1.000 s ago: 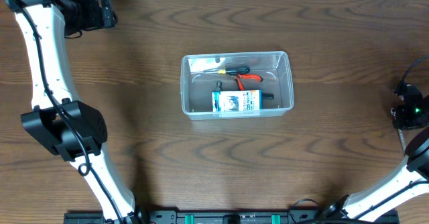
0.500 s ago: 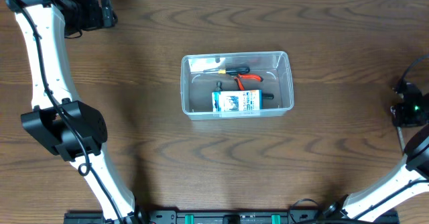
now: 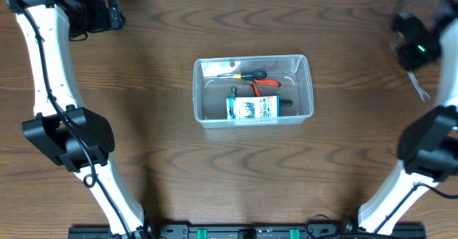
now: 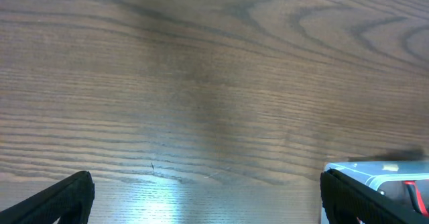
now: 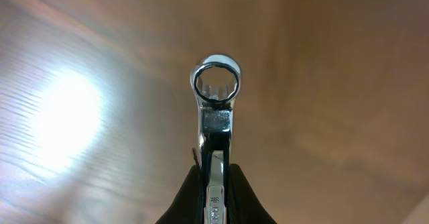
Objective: Pack container
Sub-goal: 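Carry the wrench left and lower it into the container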
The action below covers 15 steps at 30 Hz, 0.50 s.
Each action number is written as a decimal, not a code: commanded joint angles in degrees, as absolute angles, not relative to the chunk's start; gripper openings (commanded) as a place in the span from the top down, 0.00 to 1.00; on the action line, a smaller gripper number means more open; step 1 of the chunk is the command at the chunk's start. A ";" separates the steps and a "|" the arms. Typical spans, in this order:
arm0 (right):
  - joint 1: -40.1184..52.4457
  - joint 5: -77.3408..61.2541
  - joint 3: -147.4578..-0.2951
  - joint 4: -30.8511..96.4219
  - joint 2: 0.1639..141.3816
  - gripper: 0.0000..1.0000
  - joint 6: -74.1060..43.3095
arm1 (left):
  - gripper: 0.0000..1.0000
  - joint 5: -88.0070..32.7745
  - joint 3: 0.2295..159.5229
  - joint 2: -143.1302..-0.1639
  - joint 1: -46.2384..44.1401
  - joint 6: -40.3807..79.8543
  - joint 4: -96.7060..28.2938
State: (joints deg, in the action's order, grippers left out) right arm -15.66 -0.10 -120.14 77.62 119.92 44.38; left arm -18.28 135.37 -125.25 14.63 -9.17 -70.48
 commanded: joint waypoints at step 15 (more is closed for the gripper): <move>23.88 -3.90 -125.40 81.41 117.67 0.99 58.06 | 0.02 -18.81 136.35 -124.99 14.87 -9.10 -70.65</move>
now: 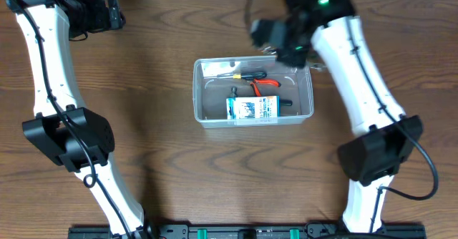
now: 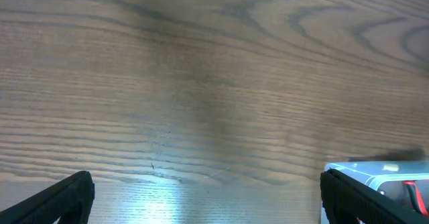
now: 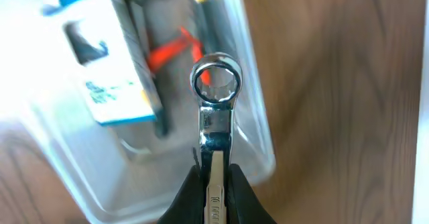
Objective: Pack container
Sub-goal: 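Carry the wrench left and lower it into the container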
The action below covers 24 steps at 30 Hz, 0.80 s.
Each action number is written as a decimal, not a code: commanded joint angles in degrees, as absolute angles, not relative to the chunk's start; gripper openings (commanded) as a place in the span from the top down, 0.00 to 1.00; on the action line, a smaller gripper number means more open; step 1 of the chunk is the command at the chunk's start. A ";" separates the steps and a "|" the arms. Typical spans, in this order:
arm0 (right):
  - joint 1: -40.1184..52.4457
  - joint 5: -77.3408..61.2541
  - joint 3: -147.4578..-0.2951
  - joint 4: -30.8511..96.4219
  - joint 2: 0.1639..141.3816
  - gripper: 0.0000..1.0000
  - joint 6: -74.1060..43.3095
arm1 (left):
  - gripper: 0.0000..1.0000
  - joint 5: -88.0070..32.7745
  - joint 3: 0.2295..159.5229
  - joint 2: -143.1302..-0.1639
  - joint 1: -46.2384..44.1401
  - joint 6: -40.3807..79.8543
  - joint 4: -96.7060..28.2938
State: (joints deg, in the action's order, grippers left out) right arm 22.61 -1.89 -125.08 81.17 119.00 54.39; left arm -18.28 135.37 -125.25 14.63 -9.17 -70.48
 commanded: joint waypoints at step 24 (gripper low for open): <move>25.78 -14.00 -109.58 72.49 120.14 0.96 68.05 | 0.02 -18.81 136.35 -124.99 14.87 -9.10 -70.65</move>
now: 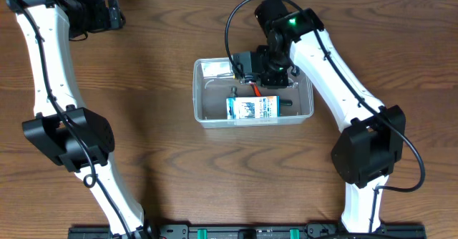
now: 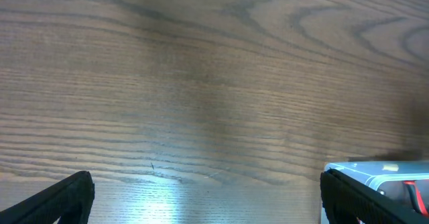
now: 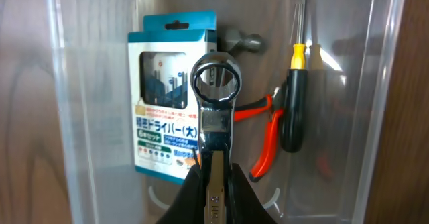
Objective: Pack container
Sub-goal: 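Carry the wrench left and lower it into the container, then open the right gripper to release the wrench in the container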
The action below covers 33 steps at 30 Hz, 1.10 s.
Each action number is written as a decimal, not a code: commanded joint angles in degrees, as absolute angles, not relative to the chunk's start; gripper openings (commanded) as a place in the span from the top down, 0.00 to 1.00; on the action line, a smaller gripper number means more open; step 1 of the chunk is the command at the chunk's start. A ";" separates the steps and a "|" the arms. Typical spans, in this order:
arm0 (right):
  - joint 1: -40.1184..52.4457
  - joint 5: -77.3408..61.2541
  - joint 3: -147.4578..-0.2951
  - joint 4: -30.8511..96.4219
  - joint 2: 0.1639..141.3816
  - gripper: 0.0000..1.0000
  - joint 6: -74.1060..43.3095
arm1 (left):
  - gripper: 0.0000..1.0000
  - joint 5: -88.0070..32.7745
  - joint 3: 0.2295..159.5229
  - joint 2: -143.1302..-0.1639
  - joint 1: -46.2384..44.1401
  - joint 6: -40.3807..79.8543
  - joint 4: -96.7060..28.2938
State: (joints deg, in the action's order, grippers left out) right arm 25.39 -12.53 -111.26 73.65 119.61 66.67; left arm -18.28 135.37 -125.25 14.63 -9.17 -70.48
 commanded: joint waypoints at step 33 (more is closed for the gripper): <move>25.71 -6.85 -121.32 70.76 111.63 0.01 45.74 | 0.02 -18.81 136.35 -125.01 14.87 -9.10 -70.65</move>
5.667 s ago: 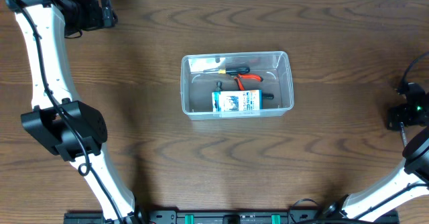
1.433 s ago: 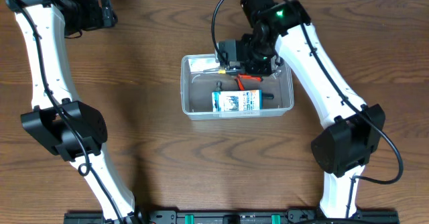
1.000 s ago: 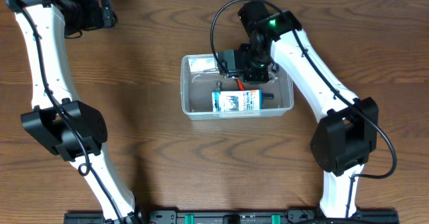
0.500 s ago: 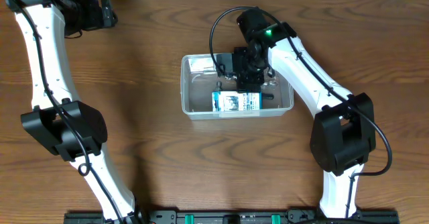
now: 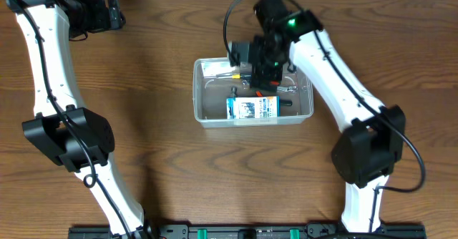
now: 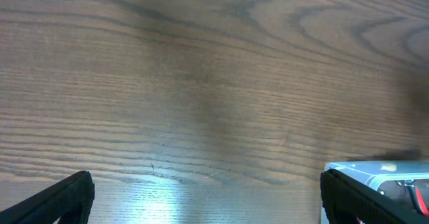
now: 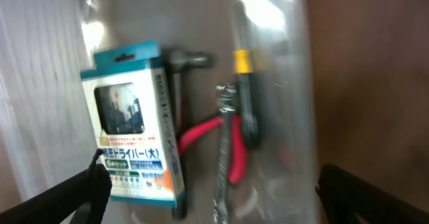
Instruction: Pack container
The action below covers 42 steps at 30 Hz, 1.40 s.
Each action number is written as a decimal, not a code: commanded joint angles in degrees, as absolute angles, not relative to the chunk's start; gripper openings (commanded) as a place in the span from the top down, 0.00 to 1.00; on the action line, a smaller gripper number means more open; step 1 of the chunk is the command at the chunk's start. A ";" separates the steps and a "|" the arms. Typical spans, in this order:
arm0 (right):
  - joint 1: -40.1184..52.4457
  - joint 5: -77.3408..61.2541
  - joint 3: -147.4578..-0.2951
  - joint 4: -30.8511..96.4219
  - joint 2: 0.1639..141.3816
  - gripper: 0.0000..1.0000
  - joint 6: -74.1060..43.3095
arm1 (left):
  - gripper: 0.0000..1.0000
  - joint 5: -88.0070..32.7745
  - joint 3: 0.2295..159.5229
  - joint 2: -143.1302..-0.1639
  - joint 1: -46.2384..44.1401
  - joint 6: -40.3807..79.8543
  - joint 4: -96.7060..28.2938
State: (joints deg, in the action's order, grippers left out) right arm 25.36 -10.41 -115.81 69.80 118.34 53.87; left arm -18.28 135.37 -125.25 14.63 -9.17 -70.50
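The clear plastic container (image 5: 197, 96) sits mid-table. Inside it lie a blue-and-white screwdriver box (image 7: 131, 127), red-handled pliers (image 7: 201, 130), a black screwdriver with a yellow band (image 7: 245, 96), a small hammer (image 7: 186, 60) and a silver wrench (image 7: 224, 150) resting across the pliers. My right gripper (image 7: 218, 192) hovers open above the container, nothing between its fingers; overhead it is over the back rim (image 5: 261, 59). My left gripper (image 6: 208, 204) stands open over bare wood at the far left (image 5: 107, 13), with a corner of the container (image 6: 375, 174) showing beside its right finger.
The brown wooden table (image 5: 143, 160) surrounds the container. Both white arms reach in from the front edge, the left arm (image 5: 50, 74) along the left side, the right arm (image 5: 343, 74) arching over the container's right end.
My right gripper has opened and let go of the wrench, which now lies in the container across the pliers. The gripper sits a little farther back and higher. The left arm is unchanged.
My right gripper held the wrench over bare wood at the far right. Then it carried the wrench over the container's back right corner, then low over the blue box inside. Now the wrench rests in the container and the gripper is open. The left gripper stayed still.
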 commanded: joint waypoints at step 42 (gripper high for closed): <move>-1.96 7.86 -84.53 62.11 49.98 0.01 -1.63 | 0.02 -18.81 136.35 -125.01 14.87 -9.10 -70.65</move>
State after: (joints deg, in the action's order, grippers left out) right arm -1.65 10.17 -90.65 66.81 56.71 0.34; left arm -18.28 135.37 -125.25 14.63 -9.17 -70.48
